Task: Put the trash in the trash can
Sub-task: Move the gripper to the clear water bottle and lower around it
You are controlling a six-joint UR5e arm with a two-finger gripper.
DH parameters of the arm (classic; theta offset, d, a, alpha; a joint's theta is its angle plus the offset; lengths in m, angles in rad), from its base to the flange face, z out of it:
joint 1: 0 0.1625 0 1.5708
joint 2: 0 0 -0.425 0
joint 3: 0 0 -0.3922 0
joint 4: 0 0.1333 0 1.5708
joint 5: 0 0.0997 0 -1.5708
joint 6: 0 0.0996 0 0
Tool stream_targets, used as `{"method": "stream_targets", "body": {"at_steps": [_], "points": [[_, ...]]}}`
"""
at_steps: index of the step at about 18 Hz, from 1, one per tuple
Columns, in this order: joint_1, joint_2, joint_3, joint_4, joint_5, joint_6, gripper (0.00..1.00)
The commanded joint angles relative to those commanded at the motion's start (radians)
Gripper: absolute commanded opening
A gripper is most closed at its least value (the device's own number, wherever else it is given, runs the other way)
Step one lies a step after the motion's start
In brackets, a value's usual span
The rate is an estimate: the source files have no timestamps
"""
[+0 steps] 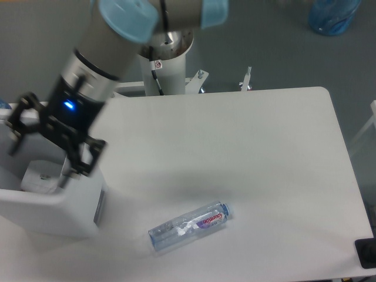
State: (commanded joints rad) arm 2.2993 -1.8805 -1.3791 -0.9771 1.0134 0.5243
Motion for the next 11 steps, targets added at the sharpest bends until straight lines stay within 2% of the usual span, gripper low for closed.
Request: {"method": "stream_targets", "body": {"at_steps": [3, 5, 7, 11], "points": [[0.029, -0.043, 0.014, 0.012, 0.123, 0.077, 1.0], [0.054, -0.064, 0.011, 0.046, 0.134, 0.127, 1.0], [0.077, -0.097, 0.017, 0.052, 0.132, 0.137, 1.0], [0.077, -0.166, 0.006, 0.06, 0.139, 0.18, 1.0]]}}
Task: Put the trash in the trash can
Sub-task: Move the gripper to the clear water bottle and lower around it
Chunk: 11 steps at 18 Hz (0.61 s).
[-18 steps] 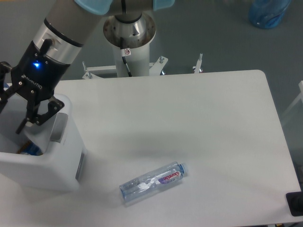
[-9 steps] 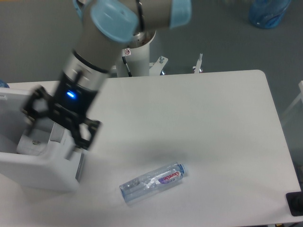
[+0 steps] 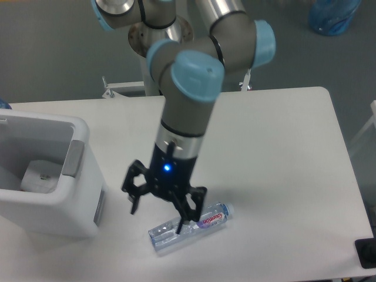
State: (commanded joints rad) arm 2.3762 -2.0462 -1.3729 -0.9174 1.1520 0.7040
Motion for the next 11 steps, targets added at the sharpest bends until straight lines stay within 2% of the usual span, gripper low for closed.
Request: {"method": "stream_targets", "body": {"at_steps": [2, 7, 11], "points": [[-0.002, -0.015, -0.012, -0.002, 0.012, 0.046, 1.0], [-0.037, -0.041, -0.069, -0.006, 0.143, 0.195, 1.0], [-0.058, -0.1, -0.058, -0.002, 0.161, 0.256, 1.0]]}}
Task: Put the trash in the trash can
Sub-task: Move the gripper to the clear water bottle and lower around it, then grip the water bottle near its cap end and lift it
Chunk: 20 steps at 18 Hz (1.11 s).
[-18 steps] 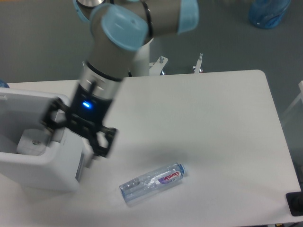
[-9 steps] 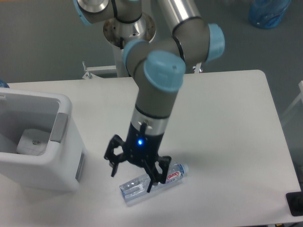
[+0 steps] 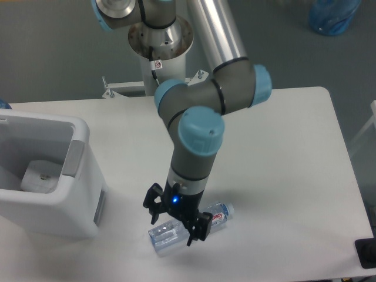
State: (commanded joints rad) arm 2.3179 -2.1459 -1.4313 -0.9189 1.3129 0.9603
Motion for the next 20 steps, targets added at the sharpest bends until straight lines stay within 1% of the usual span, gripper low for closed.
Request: {"method": "stream_targets", "body": {"at_steps": [2, 4, 5, 10, 14, 20], "points": [[-0.018, -0.014, 0.0, 0.0, 0.07, 0.009, 1.0], [-0.054, -0.028, -0.003, 0.0, 0.141, 0.05, 1.0], [-0.061, -0.032, -0.005, 0.0, 0.152, 0.064, 1.0], [-0.086, -0.063, 0.003, 0.002, 0.154, 0.097, 1.0], [-0.089, -0.088, 0.002, 0.002, 0.157, 0.103, 1.0], [-0.092, -0.117, 0.018, 0.005, 0.158, 0.101, 1.0]]}}
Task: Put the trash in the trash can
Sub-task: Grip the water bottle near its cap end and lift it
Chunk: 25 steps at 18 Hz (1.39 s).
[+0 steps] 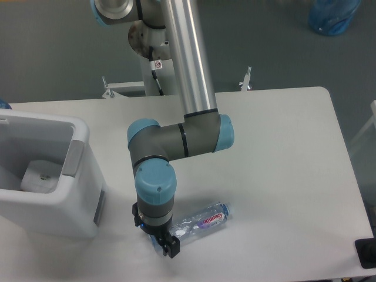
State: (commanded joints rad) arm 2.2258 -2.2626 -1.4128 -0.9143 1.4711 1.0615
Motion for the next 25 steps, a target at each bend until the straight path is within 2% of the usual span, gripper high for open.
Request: {"method": "stream_targets", "body": {"at_steps": [6, 8, 10, 12, 15, 20, 25], "points": [[-0.002, -0.005, -0.003, 0.011, 0.05, 0.0, 0.94], [-0.002, -0.005, -0.008, 0.011, 0.055, 0.0, 0.89], [-0.002, 0.0, -0.003, 0.009, 0.06, 0.003, 0.8], [0.0, 0.0, -0.005, 0.008, 0.06, 0.003, 0.62], [0.0, -0.002, -0.006, 0.005, 0.063, -0.002, 0.48], [0.005, 0.018, 0.002, 0.005, 0.057, -0.003, 0.44], [0.037, 0.077, 0.014, 0.005, 0.026, -0.012, 0.44]]}}
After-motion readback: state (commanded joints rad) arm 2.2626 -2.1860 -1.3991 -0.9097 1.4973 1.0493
